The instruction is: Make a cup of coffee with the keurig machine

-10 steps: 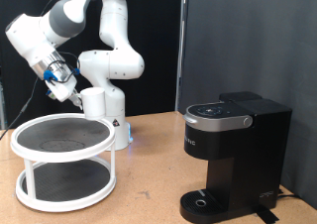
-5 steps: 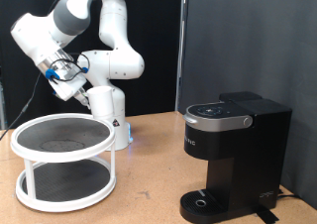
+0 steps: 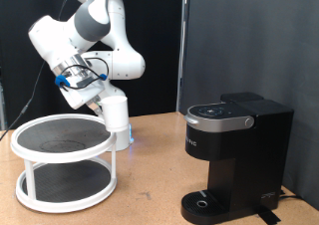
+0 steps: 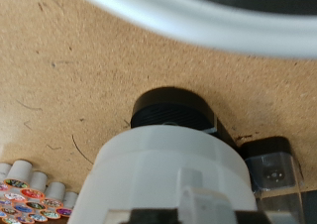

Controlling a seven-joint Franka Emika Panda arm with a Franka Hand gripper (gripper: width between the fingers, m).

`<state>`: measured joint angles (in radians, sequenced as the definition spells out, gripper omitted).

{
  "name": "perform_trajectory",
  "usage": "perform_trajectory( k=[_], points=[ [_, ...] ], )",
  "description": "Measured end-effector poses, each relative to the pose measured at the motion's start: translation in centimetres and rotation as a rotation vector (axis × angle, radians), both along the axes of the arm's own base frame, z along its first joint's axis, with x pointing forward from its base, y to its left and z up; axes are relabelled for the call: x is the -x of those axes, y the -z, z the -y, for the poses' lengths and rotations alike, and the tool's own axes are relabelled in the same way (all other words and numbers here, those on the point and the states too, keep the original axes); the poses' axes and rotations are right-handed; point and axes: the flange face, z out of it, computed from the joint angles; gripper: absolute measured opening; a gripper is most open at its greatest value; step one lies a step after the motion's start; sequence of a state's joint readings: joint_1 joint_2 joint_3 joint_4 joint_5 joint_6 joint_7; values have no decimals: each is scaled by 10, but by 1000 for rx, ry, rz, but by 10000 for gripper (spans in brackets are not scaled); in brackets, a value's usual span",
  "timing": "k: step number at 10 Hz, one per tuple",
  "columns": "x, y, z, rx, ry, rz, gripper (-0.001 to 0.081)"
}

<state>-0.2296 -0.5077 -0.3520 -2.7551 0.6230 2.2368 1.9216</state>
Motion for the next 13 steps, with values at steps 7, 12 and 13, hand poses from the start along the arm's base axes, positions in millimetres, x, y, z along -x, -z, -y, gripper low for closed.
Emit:
perform_trajectory(
  k=[7, 12, 13],
  points=[
    [-57, 14, -52, 32, -92, 9, 8],
    [-74, 32, -73, 60, -28, -138, 8],
    [-82, 41, -79, 79, -36, -168, 8]
  ],
)
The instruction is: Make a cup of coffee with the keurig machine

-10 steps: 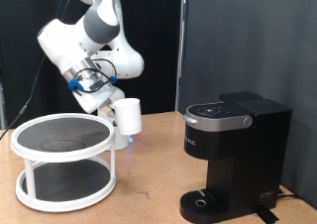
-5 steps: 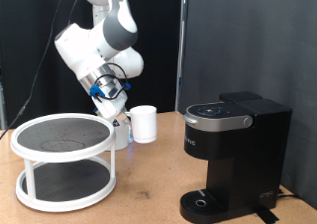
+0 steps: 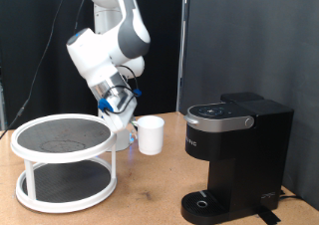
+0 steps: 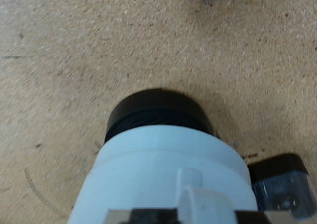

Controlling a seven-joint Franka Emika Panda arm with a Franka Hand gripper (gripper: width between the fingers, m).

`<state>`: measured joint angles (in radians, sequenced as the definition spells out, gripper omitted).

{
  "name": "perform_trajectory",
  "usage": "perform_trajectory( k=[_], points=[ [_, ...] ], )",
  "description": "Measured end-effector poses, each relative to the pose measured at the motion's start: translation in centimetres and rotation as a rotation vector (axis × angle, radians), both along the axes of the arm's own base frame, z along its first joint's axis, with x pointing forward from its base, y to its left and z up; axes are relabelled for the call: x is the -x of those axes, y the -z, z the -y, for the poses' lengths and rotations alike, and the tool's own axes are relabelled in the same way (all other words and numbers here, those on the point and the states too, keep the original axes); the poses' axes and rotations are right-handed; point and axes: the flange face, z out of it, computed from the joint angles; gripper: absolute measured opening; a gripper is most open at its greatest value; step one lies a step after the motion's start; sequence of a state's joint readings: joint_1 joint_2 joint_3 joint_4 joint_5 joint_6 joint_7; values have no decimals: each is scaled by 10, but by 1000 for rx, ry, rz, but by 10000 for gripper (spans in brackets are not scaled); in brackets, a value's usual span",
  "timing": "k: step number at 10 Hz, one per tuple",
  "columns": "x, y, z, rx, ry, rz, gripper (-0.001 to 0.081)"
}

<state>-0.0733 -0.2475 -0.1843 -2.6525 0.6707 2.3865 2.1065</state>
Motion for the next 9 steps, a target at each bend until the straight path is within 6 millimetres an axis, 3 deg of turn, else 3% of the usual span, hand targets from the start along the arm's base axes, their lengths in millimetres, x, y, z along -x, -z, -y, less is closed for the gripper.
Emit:
perform_trajectory(
  k=[5, 9],
  points=[
    [-22, 50, -24, 75, 12, 11, 8],
    [-24, 84, -48, 83, 22, 68, 8]
  ],
)
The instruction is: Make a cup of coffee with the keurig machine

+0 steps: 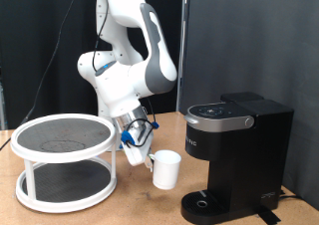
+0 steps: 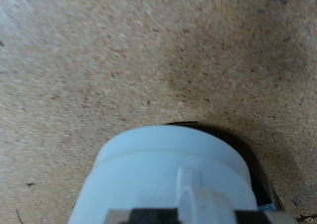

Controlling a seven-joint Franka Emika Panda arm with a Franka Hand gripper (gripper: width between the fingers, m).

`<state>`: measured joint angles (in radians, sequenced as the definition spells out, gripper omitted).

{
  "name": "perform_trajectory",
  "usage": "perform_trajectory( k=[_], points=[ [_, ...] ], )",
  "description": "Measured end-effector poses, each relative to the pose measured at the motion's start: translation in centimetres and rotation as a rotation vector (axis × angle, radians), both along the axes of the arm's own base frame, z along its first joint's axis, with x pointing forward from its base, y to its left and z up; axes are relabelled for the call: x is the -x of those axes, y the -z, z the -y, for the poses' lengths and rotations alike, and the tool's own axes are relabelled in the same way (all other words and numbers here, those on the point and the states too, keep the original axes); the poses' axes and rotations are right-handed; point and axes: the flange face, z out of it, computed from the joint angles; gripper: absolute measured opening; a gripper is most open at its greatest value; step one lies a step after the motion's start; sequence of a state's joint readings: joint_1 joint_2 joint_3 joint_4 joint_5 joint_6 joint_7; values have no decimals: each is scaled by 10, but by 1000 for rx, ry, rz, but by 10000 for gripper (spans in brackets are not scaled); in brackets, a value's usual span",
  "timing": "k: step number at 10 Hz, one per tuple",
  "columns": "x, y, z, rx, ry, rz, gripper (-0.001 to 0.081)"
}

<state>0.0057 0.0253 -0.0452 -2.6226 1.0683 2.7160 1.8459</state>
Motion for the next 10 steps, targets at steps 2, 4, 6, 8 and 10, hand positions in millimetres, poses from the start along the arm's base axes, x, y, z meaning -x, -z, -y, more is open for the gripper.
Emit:
perform_trajectory(
  k=[2, 4, 6, 8, 10],
  points=[
    [-1, 10, -14, -22, -7, 18, 8],
    [-5, 13, -27, -38, -4, 48, 8],
    [-9, 15, -39, -40, -2, 76, 8],
    [-12, 19, -46, -39, -8, 72, 8],
    [-14, 22, -52, -37, 0, 70, 8]
  ],
)
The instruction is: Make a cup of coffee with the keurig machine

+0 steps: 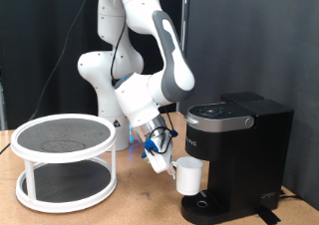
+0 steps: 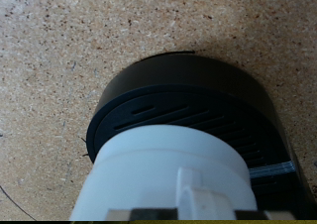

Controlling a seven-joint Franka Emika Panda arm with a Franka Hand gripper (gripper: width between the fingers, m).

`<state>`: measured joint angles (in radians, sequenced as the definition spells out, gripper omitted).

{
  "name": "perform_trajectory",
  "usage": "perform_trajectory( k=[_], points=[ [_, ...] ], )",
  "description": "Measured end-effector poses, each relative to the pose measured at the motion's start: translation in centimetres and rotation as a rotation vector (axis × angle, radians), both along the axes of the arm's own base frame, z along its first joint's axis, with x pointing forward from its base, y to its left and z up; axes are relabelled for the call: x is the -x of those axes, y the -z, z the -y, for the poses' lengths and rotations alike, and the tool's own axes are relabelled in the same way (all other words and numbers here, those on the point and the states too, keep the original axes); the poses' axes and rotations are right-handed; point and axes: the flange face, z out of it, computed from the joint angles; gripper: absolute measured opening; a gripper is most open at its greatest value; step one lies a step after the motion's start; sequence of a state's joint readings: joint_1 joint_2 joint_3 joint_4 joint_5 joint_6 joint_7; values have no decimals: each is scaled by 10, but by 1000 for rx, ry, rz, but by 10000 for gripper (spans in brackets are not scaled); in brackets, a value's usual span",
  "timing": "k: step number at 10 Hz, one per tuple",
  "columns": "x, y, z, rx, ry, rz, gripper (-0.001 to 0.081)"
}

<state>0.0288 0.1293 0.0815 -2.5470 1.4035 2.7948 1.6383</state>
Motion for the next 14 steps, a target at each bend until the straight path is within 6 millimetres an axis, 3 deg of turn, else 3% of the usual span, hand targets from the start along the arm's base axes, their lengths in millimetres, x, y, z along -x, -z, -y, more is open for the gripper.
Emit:
perform_trajectory(
  k=[7, 14],
  points=[
    [-15, 11, -10, -3, 18, -11, 8],
    [-15, 11, -10, -6, 27, -15, 8]
  ],
)
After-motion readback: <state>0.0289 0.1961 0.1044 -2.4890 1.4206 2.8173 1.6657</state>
